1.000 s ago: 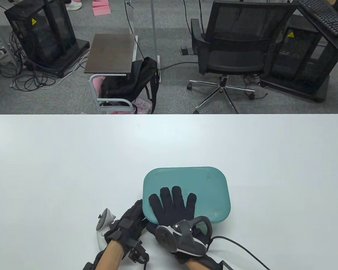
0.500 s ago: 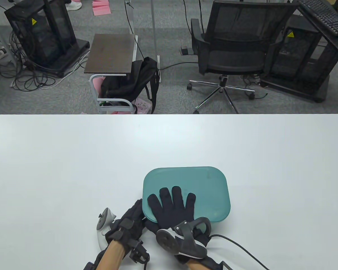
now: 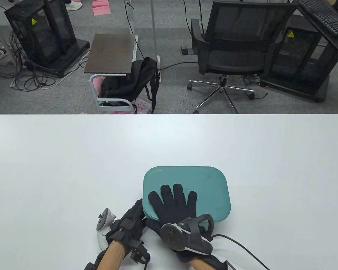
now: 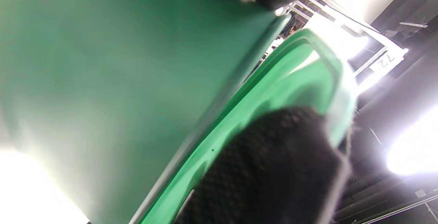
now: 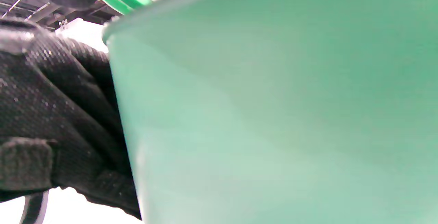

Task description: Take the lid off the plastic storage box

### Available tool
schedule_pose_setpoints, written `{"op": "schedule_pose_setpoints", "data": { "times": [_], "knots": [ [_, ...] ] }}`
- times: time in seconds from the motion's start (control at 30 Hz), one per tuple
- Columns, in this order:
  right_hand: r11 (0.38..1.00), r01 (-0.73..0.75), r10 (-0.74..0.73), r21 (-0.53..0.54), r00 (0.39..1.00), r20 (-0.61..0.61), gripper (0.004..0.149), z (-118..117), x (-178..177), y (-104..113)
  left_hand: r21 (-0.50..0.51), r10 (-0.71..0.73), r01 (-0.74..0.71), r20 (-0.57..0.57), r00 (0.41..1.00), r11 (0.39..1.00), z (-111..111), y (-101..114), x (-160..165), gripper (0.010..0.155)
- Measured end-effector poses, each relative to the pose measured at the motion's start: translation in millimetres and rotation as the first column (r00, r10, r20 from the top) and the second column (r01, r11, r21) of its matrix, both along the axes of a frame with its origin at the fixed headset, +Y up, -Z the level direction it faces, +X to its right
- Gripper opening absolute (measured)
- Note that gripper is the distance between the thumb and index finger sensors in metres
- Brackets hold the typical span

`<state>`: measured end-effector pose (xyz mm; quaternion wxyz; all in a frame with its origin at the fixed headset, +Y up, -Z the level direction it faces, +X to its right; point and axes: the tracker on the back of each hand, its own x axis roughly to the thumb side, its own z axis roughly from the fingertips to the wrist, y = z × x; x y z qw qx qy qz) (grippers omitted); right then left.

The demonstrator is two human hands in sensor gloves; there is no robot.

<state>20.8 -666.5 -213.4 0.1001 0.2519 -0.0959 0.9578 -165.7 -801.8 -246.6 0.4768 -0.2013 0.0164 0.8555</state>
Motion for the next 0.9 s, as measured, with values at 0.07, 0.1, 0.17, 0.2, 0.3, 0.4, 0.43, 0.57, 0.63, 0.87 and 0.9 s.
{"op": "schedule_pose_setpoints", "data": {
  "times": [0.07, 0.1, 0.17, 0.2, 0.3, 0.4, 0.43, 0.57, 0.63, 0.87, 0.9],
  "knots": [
    [1.000, 0.010, -0.010, 0.008, 1.000, -0.003, 0.073, 0.4, 2.2, 4.8, -0.002, -0.001, 0.001, -0.002, 1.000, 1.000, 0.0, 0.1, -0.1, 0.049],
    [1.000, 0.009, -0.008, 0.014, 1.000, -0.003, 0.073, 1.1, 3.5, 8.5, -0.001, -0.003, 0.003, -0.003, 1.000, 1.000, 0.2, -0.2, -0.3, 0.049],
    [0.999, 0.015, -0.014, 0.029, 1.000, -0.009, 0.072, 2.6, 6.0, 13.9, -0.001, -0.003, 0.003, -0.004, 1.000, 1.000, 0.0, -0.5, -0.3, 0.049],
    [0.999, 0.017, -0.017, 0.046, 1.000, -0.012, 0.072, 3.3, 7.4, 16.8, -0.001, -0.003, 0.003, -0.005, 1.000, 1.000, -0.1, -0.5, -0.3, 0.048],
    [0.992, 0.043, -0.044, 0.119, 0.999, -0.001, 0.065, 5.4, 14.0, 29.7, -0.002, -0.004, 0.004, -0.007, 1.000, 1.000, 0.1, -0.7, -0.2, 0.048],
    [0.979, 0.082, -0.087, 0.185, 0.996, 0.019, 0.057, 8.1, 22.7, 44.5, -0.004, -0.005, 0.005, -0.009, 1.000, 1.000, 0.1, -1.0, -0.4, 0.048],
    [0.974, 0.093, -0.099, 0.207, 0.995, 0.020, 0.055, 8.6, 25.6, 48.4, -0.005, -0.004, 0.004, -0.009, 1.000, 1.000, 0.2, -1.2, -0.4, 0.049],
    [0.944, 0.142, -0.158, 0.298, 0.987, 0.032, 0.048, 10.3, 43.6, 67.4, -0.010, -0.005, 0.005, -0.017, 1.000, 1.000, 0.8, -0.9, -0.2, 0.049],
    [0.923, 0.198, -0.221, 0.329, 0.975, 0.033, 0.047, 10.7, 55.7, 77.0, -0.009, -0.010, 0.010, -0.017, 1.000, 1.000, 0.7, -1.1, -0.4, 0.049],
    [0.826, 0.404, -0.455, 0.393, 0.890, 0.042, 0.046, 7.7, 108.7, 111.1, -0.012, -0.016, 0.016, -0.022, 1.000, 1.000, 0.8, -1.0, -0.1, 0.049],
    [0.813, 0.423, -0.477, 0.401, 0.878, 0.041, 0.046, 7.6, 114.7, 114.7, -0.013, -0.016, 0.016, -0.023, 1.000, 1.000, 0.9, -1.0, -0.2, 0.049]
  ]
}}
